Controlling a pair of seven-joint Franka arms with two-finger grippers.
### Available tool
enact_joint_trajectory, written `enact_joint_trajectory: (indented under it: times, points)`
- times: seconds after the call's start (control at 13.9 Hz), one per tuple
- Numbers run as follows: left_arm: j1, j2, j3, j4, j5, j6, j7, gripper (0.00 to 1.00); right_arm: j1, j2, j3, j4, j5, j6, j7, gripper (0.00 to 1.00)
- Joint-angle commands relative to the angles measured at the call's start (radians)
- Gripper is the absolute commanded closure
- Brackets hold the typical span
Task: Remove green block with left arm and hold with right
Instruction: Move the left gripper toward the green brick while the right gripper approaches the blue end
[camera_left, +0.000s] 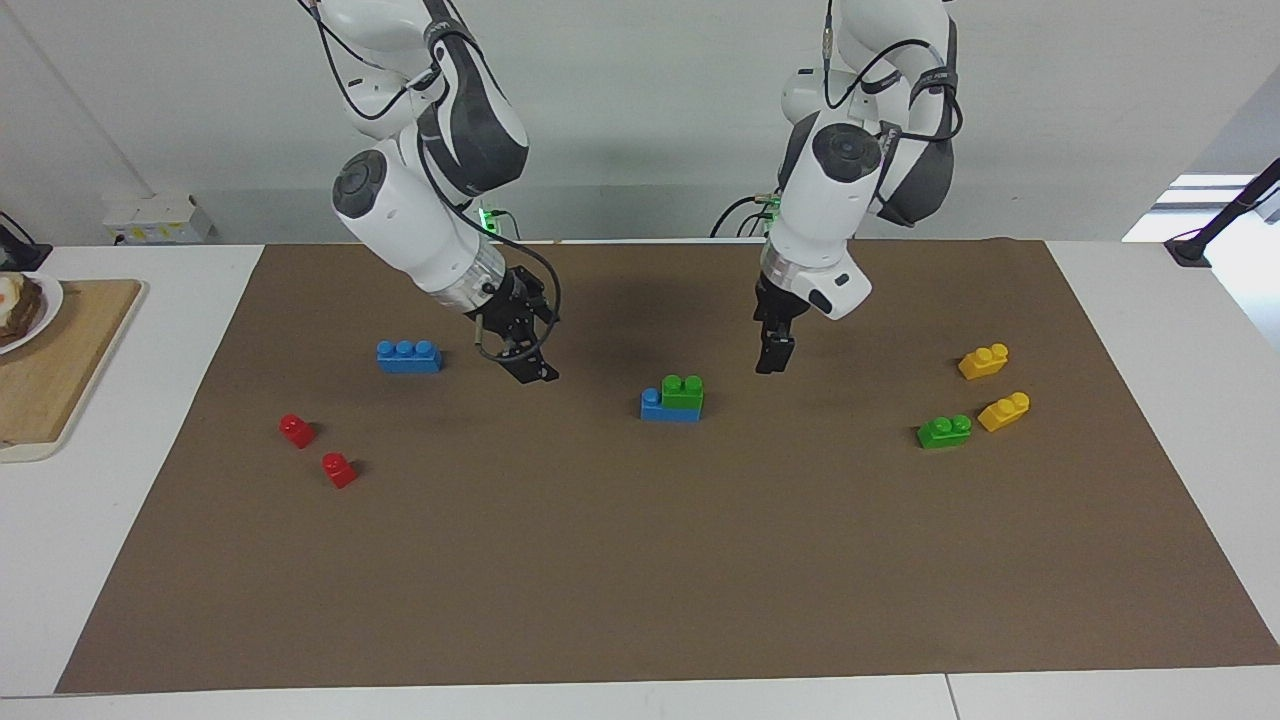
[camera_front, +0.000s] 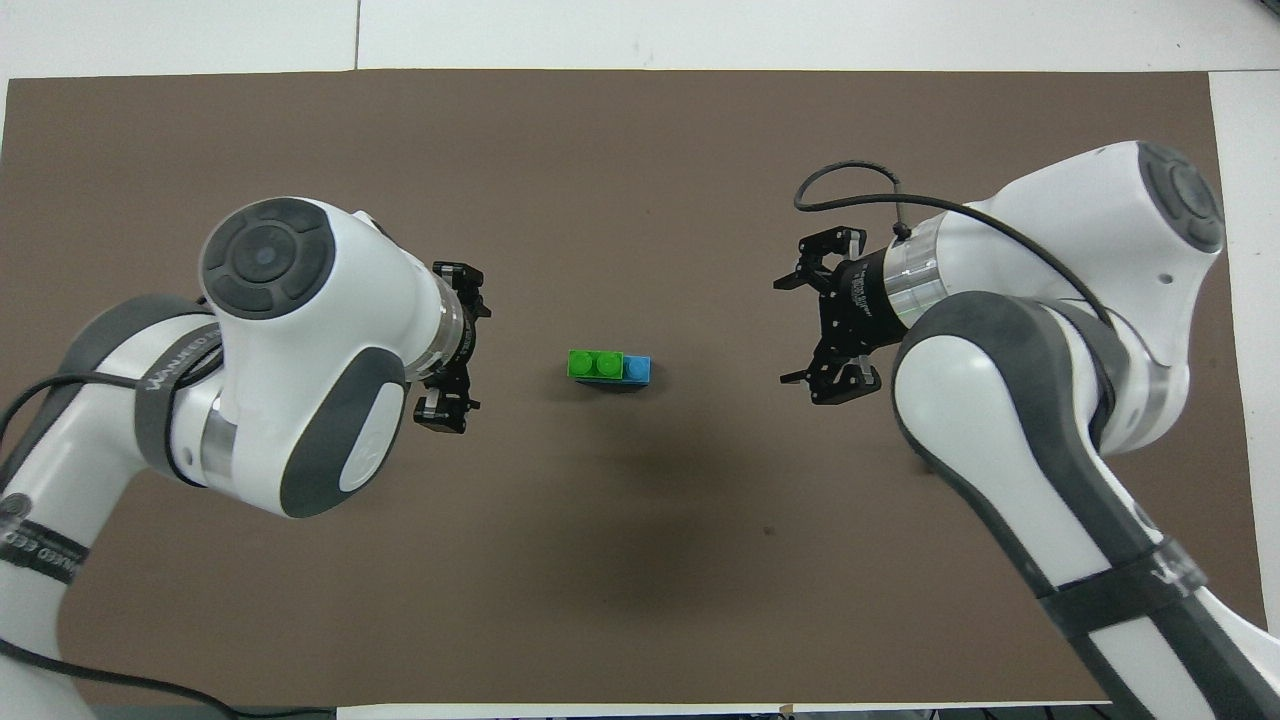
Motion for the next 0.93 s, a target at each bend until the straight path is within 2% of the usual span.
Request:
enact_joint_trajectory:
  times: [0.0, 0.07, 0.22, 0.29, 0.57, 0.86]
  points:
    - [-0.048, 0.093, 0.016, 0.110, 0.031, -0.044, -0.070, 0.00, 0.018, 0.027, 0.001, -0.015, 0.030, 0.054, 0.010, 0.01]
    - [-0.055, 0.103, 0.016, 0.118, 0.030, -0.039, -0.098, 0.00, 0.036, 0.037, 0.001, -0.019, 0.030, 0.079, 0.010, 0.01]
    - [-0.066, 0.186, 0.016, 0.221, 0.034, -0.062, -0.145, 0.00, 0.047, 0.049, 0.001, -0.038, 0.030, 0.120, 0.010, 0.01]
    - [-0.069, 0.212, 0.018, 0.240, 0.039, -0.077, -0.164, 0.00, 0.052, 0.057, 0.002, -0.048, 0.030, 0.139, 0.010, 0.01]
    - [-0.092, 0.217, 0.016, 0.216, 0.060, -0.032, -0.258, 0.00, 0.092, 0.070, 0.001, -0.082, 0.073, 0.211, 0.010, 0.01]
    - [-0.118, 0.206, 0.016, 0.135, 0.060, 0.036, -0.313, 0.00, 0.121, 0.083, 0.001, -0.101, 0.093, 0.283, 0.022, 0.01]
